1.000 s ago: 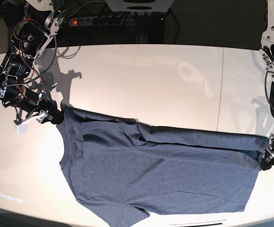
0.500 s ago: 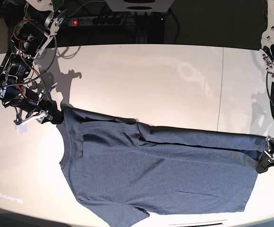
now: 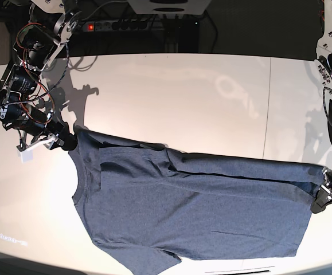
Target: Fold the T-shirt properly
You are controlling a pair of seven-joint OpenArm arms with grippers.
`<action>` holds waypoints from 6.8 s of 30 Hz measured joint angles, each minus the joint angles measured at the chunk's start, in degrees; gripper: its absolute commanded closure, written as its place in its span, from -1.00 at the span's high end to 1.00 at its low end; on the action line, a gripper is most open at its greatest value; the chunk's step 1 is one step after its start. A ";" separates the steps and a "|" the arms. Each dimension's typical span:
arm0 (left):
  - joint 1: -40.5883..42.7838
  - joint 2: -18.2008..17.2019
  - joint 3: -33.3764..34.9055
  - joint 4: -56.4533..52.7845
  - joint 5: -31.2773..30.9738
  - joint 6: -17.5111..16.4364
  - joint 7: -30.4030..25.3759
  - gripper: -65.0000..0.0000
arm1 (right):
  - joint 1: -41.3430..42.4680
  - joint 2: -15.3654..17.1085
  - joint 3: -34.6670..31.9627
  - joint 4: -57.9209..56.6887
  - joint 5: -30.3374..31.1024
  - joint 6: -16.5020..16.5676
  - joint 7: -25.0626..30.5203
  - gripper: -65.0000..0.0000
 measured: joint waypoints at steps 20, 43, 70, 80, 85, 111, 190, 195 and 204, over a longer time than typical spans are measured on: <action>-0.02 -0.15 0.00 0.00 13.68 0.00 -6.27 -0.02 | 0.00 0.00 0.00 0.00 0.00 0.02 0.00 -0.31; -0.04 -0.15 0.00 0.00 15.28 -0.02 -4.02 -0.81 | 0.00 0.00 0.00 0.00 0.00 0.02 0.00 -0.31; -0.04 -0.15 0.00 0.00 16.87 0.00 -3.69 -0.22 | 0.00 0.00 0.00 0.00 0.00 0.00 0.00 -0.31; -0.04 -0.13 0.00 0.00 16.92 0.00 0.42 -1.00 | 0.00 0.00 0.00 0.00 0.00 0.02 0.00 -0.31; -0.20 -0.13 0.00 0.00 16.85 0.00 -0.74 -1.00 | 0.00 0.00 0.00 0.00 0.00 0.00 0.00 -0.31; -0.20 -0.15 0.00 0.00 16.85 0.00 -2.40 -0.52 | 0.00 0.00 0.00 0.00 0.00 0.00 0.00 -0.31; -0.17 0.00 0.00 0.00 14.25 0.00 -9.27 -0.52 | -0.76 -0.68 0.09 0.11 -0.42 -0.04 -0.28 -0.31; -0.17 0.00 0.00 0.00 15.58 0.00 -9.14 -0.60 | -2.60 -0.81 0.11 0.33 0.66 -0.17 0.48 -0.31; -0.20 0.00 0.00 0.00 17.79 0.00 -6.27 -1.00 | -5.11 -1.11 0.11 0.61 2.32 -0.22 1.95 -0.31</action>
